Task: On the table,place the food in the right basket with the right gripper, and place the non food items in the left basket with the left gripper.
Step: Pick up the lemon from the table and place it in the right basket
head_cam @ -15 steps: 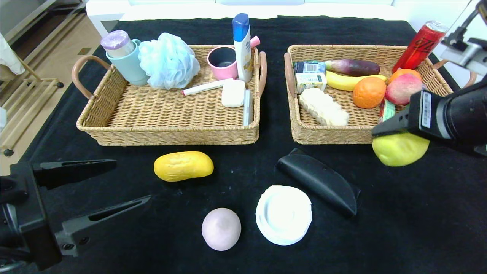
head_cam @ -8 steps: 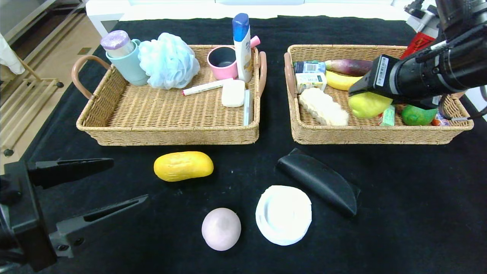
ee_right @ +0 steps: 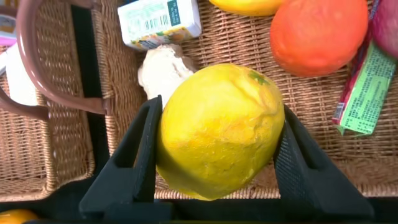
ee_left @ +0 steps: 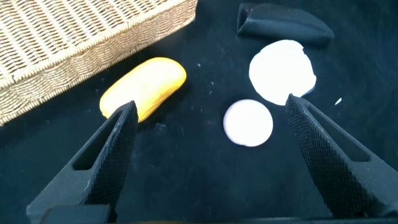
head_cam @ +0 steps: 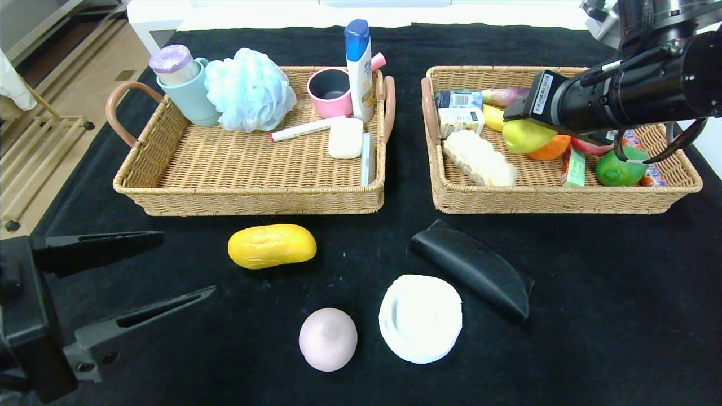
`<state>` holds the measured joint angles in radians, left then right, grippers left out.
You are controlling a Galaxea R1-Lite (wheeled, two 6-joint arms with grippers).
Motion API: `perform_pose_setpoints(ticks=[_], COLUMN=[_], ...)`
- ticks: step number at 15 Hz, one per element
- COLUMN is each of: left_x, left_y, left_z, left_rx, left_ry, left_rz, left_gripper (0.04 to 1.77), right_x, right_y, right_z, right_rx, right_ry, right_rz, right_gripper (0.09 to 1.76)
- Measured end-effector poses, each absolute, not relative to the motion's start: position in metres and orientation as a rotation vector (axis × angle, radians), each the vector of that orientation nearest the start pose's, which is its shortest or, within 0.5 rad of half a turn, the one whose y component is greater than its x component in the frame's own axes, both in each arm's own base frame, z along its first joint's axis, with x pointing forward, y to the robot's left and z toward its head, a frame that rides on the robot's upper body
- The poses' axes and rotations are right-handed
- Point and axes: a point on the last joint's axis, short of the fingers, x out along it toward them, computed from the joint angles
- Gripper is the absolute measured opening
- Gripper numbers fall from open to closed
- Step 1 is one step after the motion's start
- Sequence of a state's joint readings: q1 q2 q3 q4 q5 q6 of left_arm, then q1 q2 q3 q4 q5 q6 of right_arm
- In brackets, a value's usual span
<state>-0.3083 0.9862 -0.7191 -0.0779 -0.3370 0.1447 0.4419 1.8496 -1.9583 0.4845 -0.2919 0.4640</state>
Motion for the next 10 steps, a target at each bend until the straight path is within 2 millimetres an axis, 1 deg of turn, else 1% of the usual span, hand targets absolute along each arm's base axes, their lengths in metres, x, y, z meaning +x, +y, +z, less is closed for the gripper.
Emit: perform_pose_setpoints(ticks=[4,7,10], left_x=[0.1136,0.1141,0.1145], left_y=[-0.0440,-0.0442,-0.0443], left_z=[0.2580,0.2576,0.2572], left_rx=[0.137,0.136,0.135], left_ry=[0.145,0.147,0.150], left_rz=[-0.656,-0.658,-0.658], left_gripper=[1.72,1.72,1.72], right_x=[0.3186,0.3196,0.3196], right_y=[0.1409,0.1402,0.1404], right_z=[0.3391,0.3382,0.3379], right_rx=[0.316,0.318,0.317], right_ry=[0.392,0.394,0.396], right_rz=[0.054,0.050,0.053], right_gripper=[1.10,1.30,1.43])
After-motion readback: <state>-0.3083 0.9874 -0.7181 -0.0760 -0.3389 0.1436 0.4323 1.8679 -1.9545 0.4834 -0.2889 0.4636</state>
